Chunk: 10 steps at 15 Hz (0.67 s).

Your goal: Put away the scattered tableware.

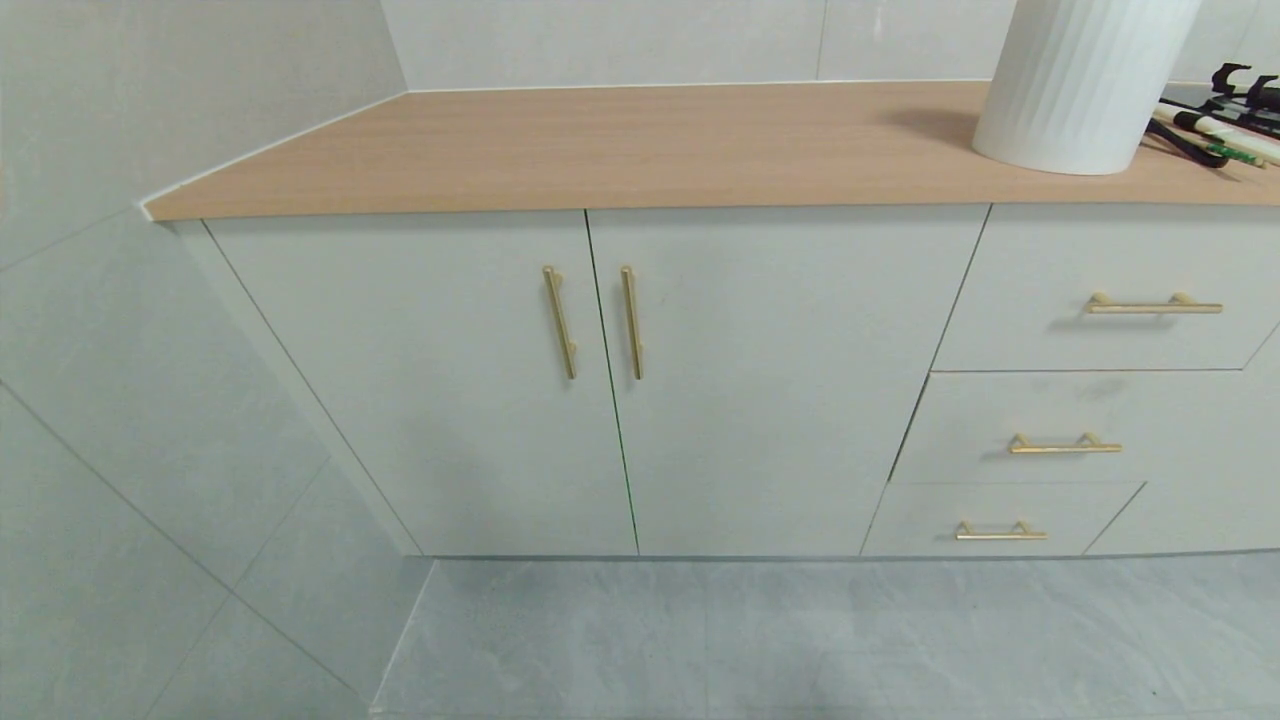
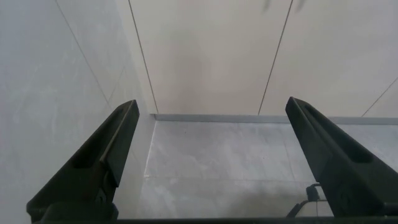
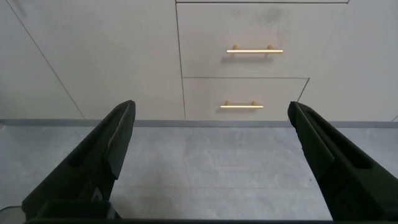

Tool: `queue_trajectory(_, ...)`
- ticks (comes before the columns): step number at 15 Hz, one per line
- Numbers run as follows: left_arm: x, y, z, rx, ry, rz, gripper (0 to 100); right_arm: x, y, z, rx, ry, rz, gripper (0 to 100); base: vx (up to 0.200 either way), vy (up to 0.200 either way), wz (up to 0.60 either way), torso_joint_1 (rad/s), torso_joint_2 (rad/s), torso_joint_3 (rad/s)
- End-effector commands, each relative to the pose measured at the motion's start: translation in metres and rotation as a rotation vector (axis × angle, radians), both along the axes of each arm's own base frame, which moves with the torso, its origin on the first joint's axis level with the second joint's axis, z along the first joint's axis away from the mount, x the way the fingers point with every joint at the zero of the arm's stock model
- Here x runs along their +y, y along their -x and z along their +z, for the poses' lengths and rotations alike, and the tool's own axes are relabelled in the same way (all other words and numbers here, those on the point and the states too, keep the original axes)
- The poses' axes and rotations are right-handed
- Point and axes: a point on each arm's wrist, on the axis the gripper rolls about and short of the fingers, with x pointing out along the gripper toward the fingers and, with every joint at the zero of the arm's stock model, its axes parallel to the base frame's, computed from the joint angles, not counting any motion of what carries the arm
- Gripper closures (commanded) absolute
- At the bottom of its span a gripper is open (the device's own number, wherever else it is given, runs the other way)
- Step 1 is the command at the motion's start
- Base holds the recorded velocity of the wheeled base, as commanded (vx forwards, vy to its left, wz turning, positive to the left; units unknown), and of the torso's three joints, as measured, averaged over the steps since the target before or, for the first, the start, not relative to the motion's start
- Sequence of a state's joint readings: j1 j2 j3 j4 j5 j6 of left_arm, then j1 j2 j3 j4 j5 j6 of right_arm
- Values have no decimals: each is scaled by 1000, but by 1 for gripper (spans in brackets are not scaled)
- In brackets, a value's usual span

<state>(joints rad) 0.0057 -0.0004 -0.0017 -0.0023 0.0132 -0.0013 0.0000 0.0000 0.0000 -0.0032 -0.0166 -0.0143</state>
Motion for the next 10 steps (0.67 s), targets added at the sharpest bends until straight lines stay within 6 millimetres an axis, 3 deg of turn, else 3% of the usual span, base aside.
queue_trajectory(1,0,0,0,-2,0,1,0,0,0,0,3,0,0,0,0,0,0,0,0,0)
queue_trajectory(10,0,0,0,0,-17,0,0,0,0,0,3,1,0,0,0,0,0,0,0,0)
